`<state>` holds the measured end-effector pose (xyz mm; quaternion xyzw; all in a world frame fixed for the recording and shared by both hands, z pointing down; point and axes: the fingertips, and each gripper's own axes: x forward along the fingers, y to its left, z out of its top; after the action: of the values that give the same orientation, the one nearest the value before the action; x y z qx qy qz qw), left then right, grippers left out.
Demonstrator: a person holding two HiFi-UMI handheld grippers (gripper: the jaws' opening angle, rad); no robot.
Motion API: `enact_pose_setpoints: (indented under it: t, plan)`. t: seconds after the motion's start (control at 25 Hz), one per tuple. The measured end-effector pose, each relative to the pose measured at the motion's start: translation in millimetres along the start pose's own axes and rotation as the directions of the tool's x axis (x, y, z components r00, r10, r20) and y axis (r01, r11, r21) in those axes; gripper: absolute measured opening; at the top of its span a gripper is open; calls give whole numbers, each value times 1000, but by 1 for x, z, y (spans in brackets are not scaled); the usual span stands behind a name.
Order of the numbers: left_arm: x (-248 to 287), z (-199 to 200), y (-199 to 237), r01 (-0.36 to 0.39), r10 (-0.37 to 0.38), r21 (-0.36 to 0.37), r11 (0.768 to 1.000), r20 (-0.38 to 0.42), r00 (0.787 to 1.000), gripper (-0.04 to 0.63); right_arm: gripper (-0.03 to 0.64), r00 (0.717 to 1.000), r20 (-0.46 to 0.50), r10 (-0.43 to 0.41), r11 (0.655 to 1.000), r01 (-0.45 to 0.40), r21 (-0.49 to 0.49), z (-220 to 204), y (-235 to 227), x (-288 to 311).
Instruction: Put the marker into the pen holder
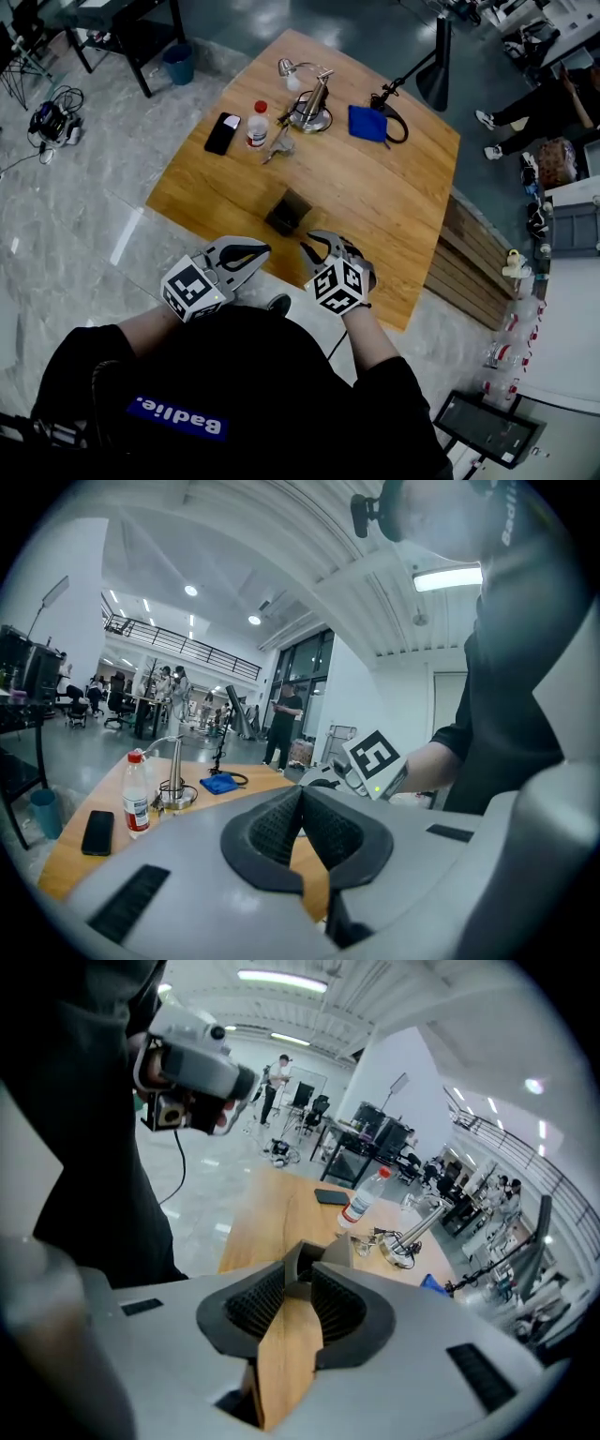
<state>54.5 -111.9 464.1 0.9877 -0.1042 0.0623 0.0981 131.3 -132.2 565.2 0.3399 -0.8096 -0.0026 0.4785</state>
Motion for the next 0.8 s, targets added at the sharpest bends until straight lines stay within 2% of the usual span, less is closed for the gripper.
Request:
enact_pose_setpoints:
  t: [0.08,0.16,0.28,0.44,0.56,0.8]
  plan:
    - [5,1,-4,15,-15,2,1000,-2,1000,9,75,998,61,-3,995,-3,98,6,3,-14]
    - [9,1,-8,31,-31,4,1000,-9,999,9,75,991,134,-4,976,-25,215,12,6,-27]
    - [16,2,-14,56,-56,4,998,-18,998,9,75,968,252,-11,911,-94,402,20,9,-44]
    - [24,4,-25,88,-88,13,996,-24,996,9,75,931,362,-35,831,-174,528,25,14,-64]
    - [28,4,-31,107,-107,16,994,-32,994,9,74,893,447,-53,770,-248,588,31,18,-77]
    - [34,3,-37,130,-130,14,991,-45,991,9,55,782,613,-116,596,-438,673,39,20,-94]
